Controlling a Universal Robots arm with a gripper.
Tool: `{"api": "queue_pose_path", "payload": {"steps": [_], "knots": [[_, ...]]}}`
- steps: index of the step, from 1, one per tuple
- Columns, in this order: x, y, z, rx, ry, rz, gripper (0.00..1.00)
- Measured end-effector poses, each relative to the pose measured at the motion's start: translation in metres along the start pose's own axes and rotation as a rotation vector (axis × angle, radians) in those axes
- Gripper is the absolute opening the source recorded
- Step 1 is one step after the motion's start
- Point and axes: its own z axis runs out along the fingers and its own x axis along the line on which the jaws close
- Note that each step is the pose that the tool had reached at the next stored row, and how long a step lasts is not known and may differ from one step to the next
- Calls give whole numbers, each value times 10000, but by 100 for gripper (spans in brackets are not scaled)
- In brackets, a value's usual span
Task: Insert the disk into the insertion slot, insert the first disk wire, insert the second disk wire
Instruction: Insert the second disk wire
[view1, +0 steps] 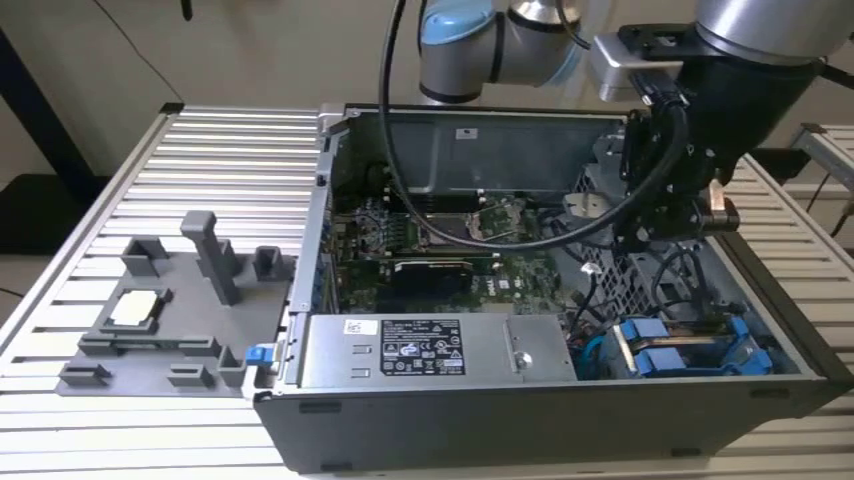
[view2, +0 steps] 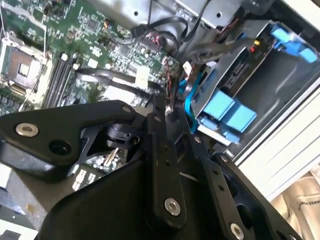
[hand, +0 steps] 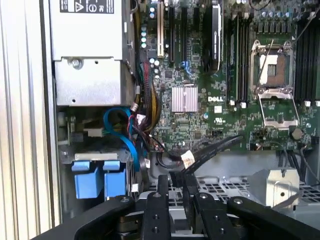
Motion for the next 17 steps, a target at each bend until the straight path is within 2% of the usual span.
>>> {"api": "queue_pose_path", "payload": {"steps": [5, 7, 10, 14, 16, 17], "knots": [[-1, 11, 10, 21, -2, -520, 27], [-1, 13, 18, 79, 0, -718, 27], [-2, 54, 37, 324, 14, -799, 27], [-2, 169, 62, 760, 37, -824, 27], [-6, 202, 74, 996, 49, -844, 27], [-9, 215, 82, 1081, 54, -856, 27]]}}
